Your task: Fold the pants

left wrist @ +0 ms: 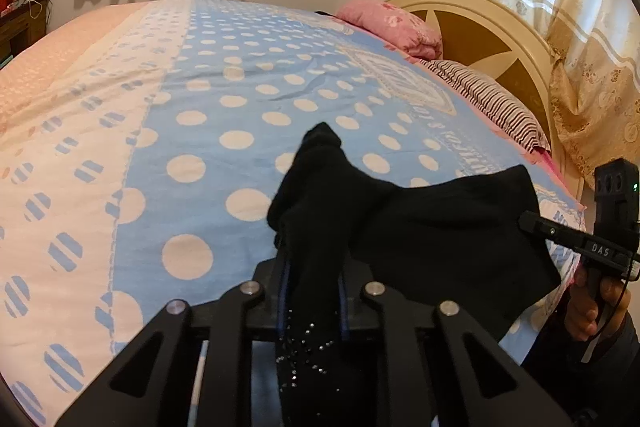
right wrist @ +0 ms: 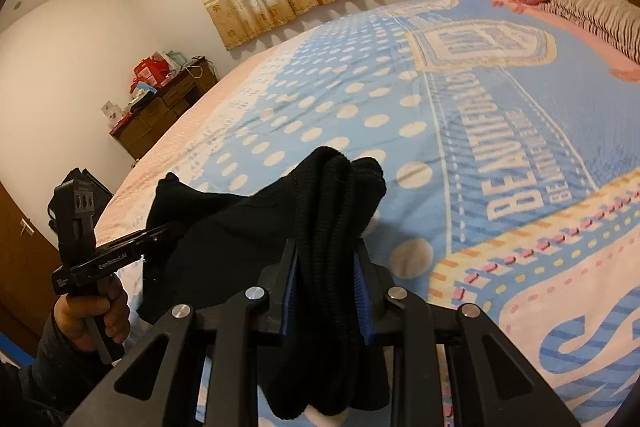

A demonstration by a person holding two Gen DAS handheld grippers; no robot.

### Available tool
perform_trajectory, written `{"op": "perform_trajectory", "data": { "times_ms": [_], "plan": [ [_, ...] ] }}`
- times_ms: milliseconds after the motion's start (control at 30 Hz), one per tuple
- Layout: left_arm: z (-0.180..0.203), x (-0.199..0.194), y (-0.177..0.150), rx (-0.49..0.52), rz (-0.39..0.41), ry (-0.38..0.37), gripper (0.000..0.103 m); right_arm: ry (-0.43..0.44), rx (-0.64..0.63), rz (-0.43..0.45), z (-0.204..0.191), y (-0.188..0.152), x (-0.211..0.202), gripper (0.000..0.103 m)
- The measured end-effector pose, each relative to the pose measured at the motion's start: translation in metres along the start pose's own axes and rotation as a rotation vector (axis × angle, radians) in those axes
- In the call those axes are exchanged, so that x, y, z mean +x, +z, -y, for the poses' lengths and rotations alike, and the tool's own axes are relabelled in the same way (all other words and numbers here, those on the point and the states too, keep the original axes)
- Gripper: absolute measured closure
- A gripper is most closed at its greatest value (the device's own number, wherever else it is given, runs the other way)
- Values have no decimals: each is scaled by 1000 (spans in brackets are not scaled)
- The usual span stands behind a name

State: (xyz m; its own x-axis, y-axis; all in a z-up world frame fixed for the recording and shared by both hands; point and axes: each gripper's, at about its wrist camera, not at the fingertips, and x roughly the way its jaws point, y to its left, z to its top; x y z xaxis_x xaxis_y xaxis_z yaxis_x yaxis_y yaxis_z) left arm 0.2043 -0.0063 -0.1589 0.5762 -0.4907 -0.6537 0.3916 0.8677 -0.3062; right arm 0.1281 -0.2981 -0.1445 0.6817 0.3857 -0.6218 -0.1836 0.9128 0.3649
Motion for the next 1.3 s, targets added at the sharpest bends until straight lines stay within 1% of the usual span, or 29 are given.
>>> {"op": "perform_trajectory", "data": {
  "times_ms": [267, 467, 533, 700, 900, 1133, 1300],
  "plan": [
    [-1, -12, 2, -10, 29, -14, 86, 13, -42, -8, -15, 16, 3, 78],
    [-7, -31, 9, -19, 72, -5, 87, 40, -85, -23, -36, 37, 21, 78],
    [-13, -37, 12, -27, 88, 10, 87, 52, -103, -30, -46, 44, 30, 78],
    [-31, -56, 19, -35, 133, 78, 87, 90, -147, -55, -73, 60, 61, 78],
    [-60, -73, 21, -62, 156, 145, 87, 139, -196, -81, -108, 76, 95, 78],
    [-91, -94, 20, -102, 180, 216, 88, 202, -234, -99, -148, 89, 130, 78],
    [-111, -107, 20, -127, 199, 262, 88, 231, -256, -109, -171, 93, 150, 78]
  ]
}}
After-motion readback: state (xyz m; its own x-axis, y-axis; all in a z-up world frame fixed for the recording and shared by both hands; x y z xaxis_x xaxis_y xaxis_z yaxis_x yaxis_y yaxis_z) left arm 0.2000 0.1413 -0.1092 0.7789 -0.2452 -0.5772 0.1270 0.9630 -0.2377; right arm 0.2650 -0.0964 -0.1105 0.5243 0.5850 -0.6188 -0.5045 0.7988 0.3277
